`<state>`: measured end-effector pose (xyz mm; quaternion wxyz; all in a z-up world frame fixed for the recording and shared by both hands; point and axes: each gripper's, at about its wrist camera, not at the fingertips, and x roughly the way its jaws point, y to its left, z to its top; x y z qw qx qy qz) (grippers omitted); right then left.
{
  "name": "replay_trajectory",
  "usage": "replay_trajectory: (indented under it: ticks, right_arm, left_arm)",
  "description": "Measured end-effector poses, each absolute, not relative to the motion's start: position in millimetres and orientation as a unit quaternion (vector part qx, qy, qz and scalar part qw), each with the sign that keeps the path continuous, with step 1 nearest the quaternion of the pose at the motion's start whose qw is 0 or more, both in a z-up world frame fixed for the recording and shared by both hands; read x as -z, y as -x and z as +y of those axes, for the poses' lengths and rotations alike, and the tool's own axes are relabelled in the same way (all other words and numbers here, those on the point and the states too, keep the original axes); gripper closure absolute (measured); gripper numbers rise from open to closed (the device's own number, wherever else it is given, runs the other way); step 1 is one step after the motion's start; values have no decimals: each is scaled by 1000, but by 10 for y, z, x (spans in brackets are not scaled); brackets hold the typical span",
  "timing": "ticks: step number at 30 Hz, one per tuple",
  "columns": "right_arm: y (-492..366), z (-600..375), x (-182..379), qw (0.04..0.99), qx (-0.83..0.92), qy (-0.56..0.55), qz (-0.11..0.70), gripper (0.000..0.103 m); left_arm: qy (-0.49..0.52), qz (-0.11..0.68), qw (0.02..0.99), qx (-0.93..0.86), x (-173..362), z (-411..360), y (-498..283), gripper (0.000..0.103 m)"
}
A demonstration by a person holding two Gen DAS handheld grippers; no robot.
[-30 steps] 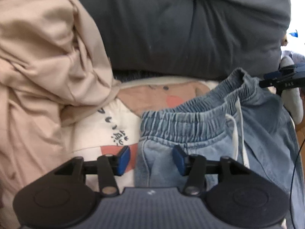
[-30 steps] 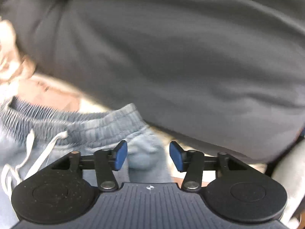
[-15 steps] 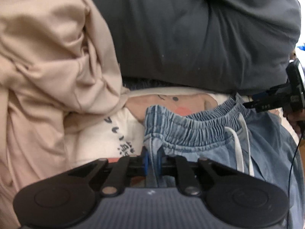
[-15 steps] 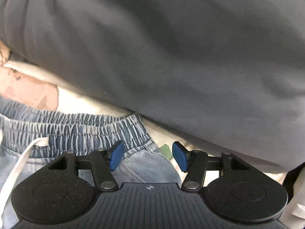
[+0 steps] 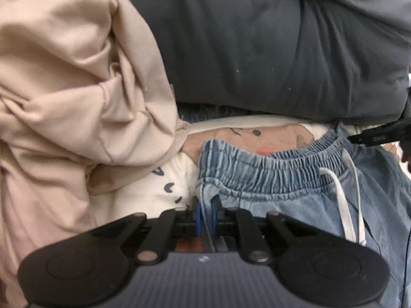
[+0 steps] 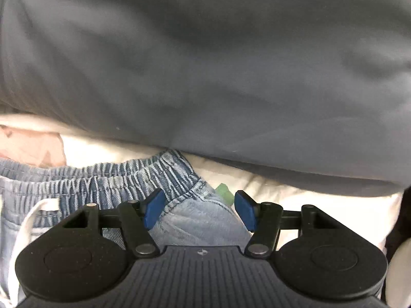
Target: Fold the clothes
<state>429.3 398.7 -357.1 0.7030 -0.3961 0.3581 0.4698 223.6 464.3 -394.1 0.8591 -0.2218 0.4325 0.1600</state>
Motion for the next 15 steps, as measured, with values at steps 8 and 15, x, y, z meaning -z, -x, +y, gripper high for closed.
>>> replay_trajectory:
  ticks: [8, 15]
  right_arm:
    - [-4203, 3308, 2966, 723, -493, 361, 322, 38]
    - [-4620, 2412, 2465, 743, -491, 303, 338, 38]
  left_arm:
    - [219, 423, 863, -170, 3798, 4687, -2073, 96]
    - [183, 442, 858, -188, 3667, 4567, -2034, 81]
